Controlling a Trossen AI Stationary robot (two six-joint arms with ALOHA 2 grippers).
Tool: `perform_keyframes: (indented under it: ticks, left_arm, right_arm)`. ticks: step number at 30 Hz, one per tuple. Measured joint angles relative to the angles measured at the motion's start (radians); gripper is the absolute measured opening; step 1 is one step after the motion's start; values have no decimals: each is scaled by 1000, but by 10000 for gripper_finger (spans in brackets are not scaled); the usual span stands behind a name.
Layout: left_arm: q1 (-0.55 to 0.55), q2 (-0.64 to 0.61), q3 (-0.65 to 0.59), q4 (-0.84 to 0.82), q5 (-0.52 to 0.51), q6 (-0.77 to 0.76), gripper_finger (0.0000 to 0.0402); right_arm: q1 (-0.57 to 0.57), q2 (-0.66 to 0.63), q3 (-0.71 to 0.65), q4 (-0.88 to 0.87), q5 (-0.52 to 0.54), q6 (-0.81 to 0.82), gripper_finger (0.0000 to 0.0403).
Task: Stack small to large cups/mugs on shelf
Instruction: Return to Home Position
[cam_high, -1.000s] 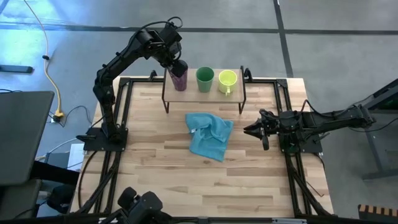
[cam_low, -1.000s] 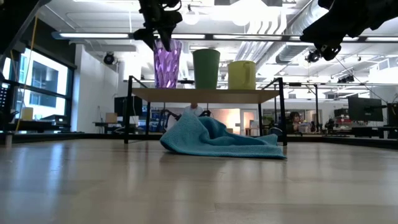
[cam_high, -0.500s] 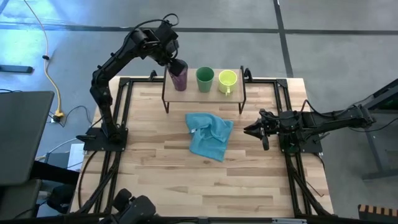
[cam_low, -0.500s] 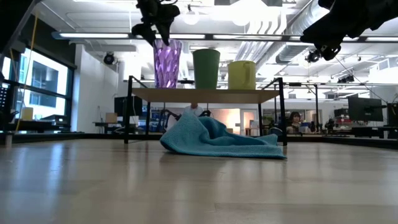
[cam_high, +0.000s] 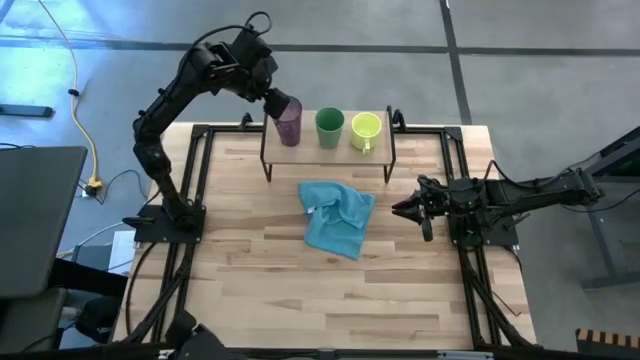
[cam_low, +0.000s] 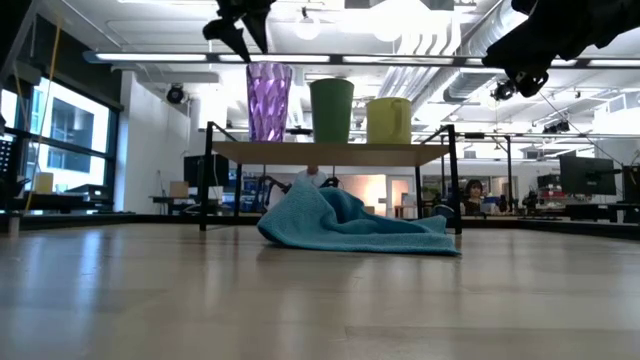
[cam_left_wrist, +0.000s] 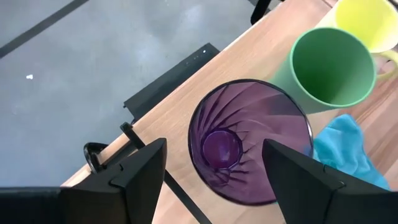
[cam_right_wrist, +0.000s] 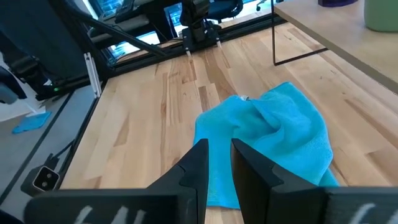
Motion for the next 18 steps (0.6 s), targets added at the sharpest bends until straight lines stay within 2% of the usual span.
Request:
perform_keyframes:
  ticks: [18]
  left_arm:
    - [0,-149,0,0,0,9,255]
  right_arm:
    - [0,0,0,0,0,4,57]
